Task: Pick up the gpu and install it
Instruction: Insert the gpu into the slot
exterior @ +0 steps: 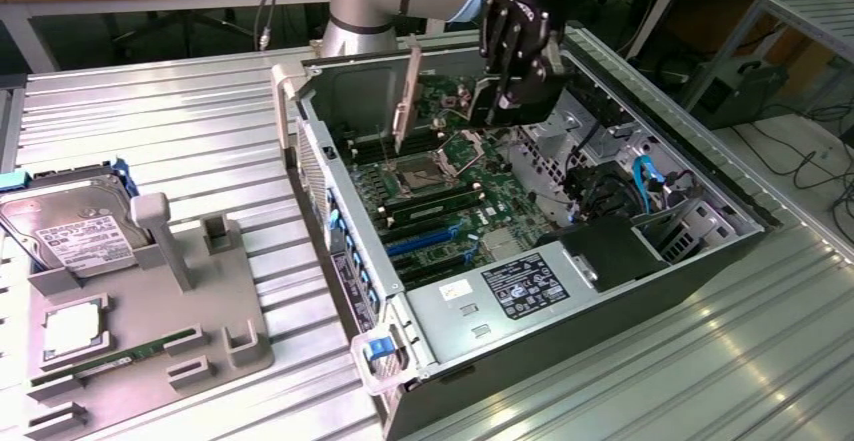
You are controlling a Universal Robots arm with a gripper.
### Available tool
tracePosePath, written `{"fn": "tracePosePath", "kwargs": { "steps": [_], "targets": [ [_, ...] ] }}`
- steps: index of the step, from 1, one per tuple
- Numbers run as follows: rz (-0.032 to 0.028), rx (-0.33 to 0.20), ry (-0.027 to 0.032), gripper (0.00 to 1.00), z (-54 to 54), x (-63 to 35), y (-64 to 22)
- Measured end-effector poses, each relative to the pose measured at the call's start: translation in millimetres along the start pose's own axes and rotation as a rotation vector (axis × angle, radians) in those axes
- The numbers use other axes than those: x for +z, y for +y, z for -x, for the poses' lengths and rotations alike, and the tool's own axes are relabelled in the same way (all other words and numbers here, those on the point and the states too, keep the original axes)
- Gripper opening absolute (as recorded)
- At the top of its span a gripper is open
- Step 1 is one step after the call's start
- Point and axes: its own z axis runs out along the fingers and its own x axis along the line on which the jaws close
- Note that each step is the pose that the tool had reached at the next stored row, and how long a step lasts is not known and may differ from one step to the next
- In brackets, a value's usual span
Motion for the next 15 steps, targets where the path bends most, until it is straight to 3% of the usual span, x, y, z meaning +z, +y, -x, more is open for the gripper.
{"fn": "tracePosePath", "kwargs": {
  "steps": [5, 12, 15],
  "targets": [
    [0.0013, -0.090, 0.0016, 0.28, 0.0, 2.0, 0.0],
    [-0.0004, -0.100, 0.0019, 0.28, -0.2, 6.1, -0.2],
    [-0.0087, -0.100, 0.0007, 0.28, -0.2, 7.4, -0.1]
  ]
}}
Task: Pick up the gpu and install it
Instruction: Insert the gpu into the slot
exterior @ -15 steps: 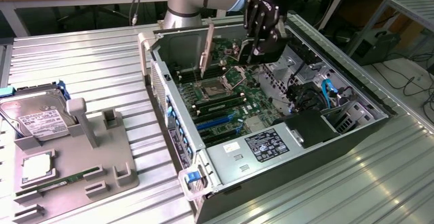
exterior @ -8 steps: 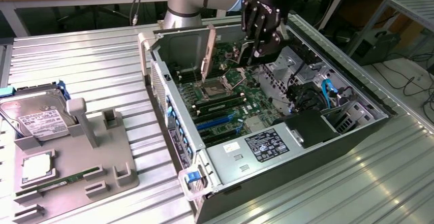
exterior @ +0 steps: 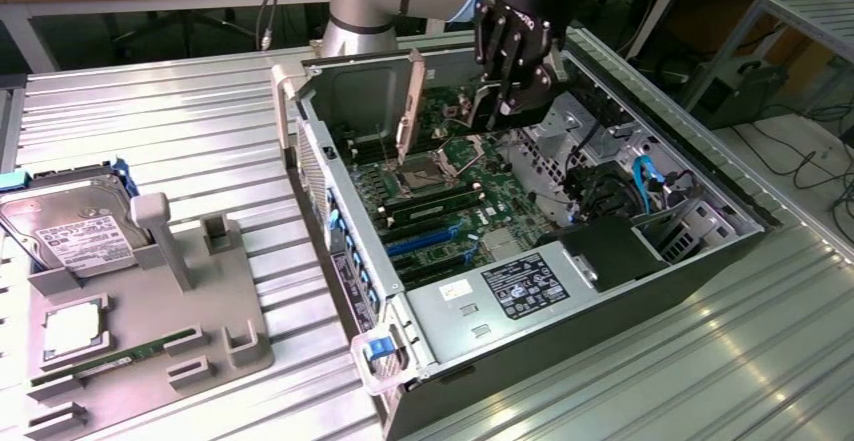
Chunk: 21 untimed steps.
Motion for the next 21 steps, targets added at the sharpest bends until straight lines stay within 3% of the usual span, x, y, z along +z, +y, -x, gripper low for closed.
{"fn": "tracePosePath", "kwargs": {
  "steps": [2, 17, 21],
  "targets": [
    [-0.0056, 0.000, -0.0001, 0.28, -0.1, 2.0, -0.1],
    [-0.0069, -0.003, -0.0015, 0.28, 0.6, 30.7, -1.1],
    [-0.0142, -0.005, -0.0017, 0.28, 0.5, 36.0, -1.2]
  ]
}}
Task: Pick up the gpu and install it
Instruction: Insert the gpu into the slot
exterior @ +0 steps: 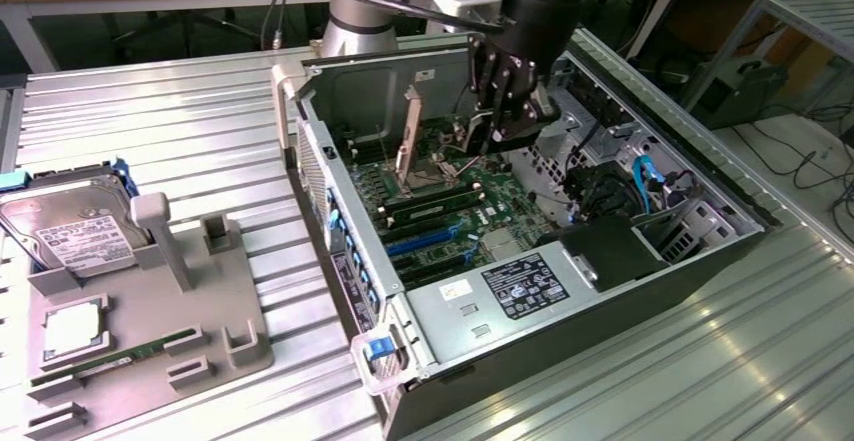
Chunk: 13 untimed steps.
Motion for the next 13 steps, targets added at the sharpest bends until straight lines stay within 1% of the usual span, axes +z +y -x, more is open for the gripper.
{"fn": "tracePosePath", "kwargs": {
  "steps": [2, 5, 6, 7, 8, 11, 12, 13],
  "targets": [
    [-0.0002, 0.000, -0.0001, 0.28, -0.1, 3.3, 0.6],
    [-0.0058, -0.003, -0.0011, 0.28, -0.2, 5.8, 2.8],
    [-0.0093, -0.005, -0.0011, 0.28, -0.2, 6.3, 3.4],
    [-0.0141, -0.007, -0.0012, 0.28, -0.2, 6.8, 3.8],
    [-0.0173, -0.009, -0.0017, 0.28, -0.3, 7.6, 4.6],
    [-0.0178, -0.020, -0.0027, 0.28, -0.4, 12.1, 7.9],
    [-0.0177, -0.020, -0.0026, 0.28, -0.6, 16.1, 11.2],
    [-0.0177, -0.020, -0.0026, 0.28, -0.7, 17.9, 12.0]
  ]
}}
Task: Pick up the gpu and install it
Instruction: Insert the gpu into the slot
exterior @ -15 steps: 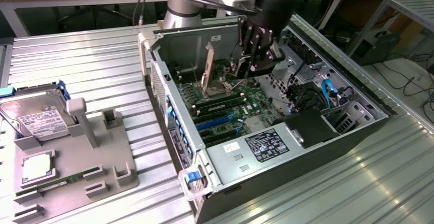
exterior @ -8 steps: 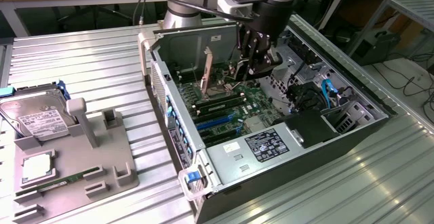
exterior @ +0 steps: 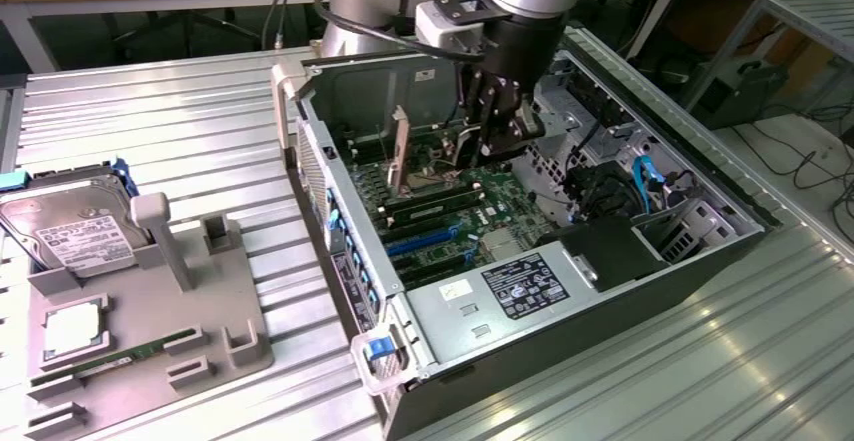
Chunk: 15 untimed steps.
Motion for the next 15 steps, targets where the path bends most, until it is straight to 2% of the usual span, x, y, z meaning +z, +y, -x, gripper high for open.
{"fn": "tracePosePath", "kwargs": {
  "steps": [6, 13, 15],
  "targets": [
    [-0.0001, 0.000, -0.0028, 0.28, -0.2, 8.0, 1.9],
    [0.0001, 0.000, -0.0026, 0.28, -1.0, 18.8, 6.3],
    [0.0000, 0.000, -0.0002, 0.28, -1.6, 20.6, 6.4]
  ]
}}
